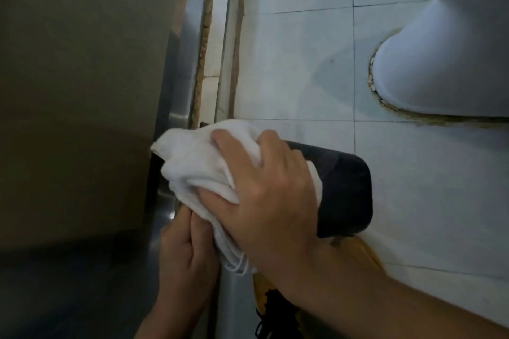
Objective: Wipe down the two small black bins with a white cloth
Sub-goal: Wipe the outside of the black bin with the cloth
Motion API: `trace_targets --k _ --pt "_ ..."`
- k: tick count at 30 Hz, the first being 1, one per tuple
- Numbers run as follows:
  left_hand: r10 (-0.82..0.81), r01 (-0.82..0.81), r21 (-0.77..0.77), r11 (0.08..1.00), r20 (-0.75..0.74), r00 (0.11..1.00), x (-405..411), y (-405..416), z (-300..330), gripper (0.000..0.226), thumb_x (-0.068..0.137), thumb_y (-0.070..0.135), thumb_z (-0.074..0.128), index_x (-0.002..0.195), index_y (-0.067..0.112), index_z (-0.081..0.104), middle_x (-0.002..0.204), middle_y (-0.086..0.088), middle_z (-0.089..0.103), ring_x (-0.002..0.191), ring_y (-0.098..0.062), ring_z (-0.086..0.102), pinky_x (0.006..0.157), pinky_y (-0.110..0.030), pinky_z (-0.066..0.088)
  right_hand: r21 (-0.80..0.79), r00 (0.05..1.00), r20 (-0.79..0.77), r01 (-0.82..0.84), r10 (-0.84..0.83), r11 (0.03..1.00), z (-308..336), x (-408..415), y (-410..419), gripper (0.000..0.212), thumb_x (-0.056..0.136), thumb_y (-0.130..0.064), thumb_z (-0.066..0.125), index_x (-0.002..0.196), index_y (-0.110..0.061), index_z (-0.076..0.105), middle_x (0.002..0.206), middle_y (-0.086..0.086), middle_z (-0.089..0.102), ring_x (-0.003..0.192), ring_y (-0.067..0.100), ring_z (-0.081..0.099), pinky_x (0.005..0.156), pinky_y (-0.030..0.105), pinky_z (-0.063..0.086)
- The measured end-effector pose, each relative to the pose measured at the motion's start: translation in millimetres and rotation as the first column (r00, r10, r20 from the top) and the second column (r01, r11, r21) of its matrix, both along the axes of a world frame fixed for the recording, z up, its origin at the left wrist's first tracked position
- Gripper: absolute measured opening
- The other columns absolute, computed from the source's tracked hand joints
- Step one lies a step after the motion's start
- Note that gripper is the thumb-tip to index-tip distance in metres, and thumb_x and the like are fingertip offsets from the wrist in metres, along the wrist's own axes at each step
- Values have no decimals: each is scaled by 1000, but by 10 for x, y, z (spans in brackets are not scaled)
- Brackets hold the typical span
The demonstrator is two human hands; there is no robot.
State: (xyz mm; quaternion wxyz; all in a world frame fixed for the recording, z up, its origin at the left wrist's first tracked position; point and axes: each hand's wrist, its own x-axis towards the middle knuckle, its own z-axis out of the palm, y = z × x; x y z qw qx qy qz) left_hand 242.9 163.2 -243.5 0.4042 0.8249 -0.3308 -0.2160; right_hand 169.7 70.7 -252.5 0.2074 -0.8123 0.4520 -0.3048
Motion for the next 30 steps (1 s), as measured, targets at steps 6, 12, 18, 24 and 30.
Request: trace_targets --k 6,12,18,24,30 --pt "-30 33 -26 999 116 993 -43 67 -44 31 94 32 33 70 18 47 68 7 55 54 3 47 48 -16 32 -16 988 -149 45 -47 999 -26 323 -553 51 92 -58 45 125 -24 63 105 12 60 86 26 56 72 34 36" --pt "-94 98 -51 994 82 992 -15 -22 -18 26 95 37 33 93 42 58 85 14 63 73 2 60 58 -13 44 179 977 -145 179 -154 968 -79 167 -1266 47 96 -60 48 127 -26 57 100 4 52 85 23 54 71 30 37" --pt "-107 107 13 994 -6 994 -11 21 143 20 92 42 42 98 30 58 86 10 63 74 -8 62 58 -18 46 609 920 371 -140 -124 781 551 -506 -934 20 90 -47 67 78 -35 56 67 -20 57 64 -1 55 59 12 38" --pt "-181 150 214 965 131 975 116 14 680 17 90 49 50 107 47 50 97 25 64 90 6 61 71 -21 50 763 868 478 -334 -135 553 1285 -845 -917 19 89 -35 70 96 -17 70 88 1 72 80 11 70 64 19 53" --pt "-174 175 -15 984 -222 959 156 -424 2164 21 89 33 55 105 21 63 94 7 73 86 -11 71 74 -26 59 647 855 495 -481 153 592 2229 -1022 -1002 19 96 -37 59 113 -36 68 103 -18 74 96 -2 68 83 16 54"
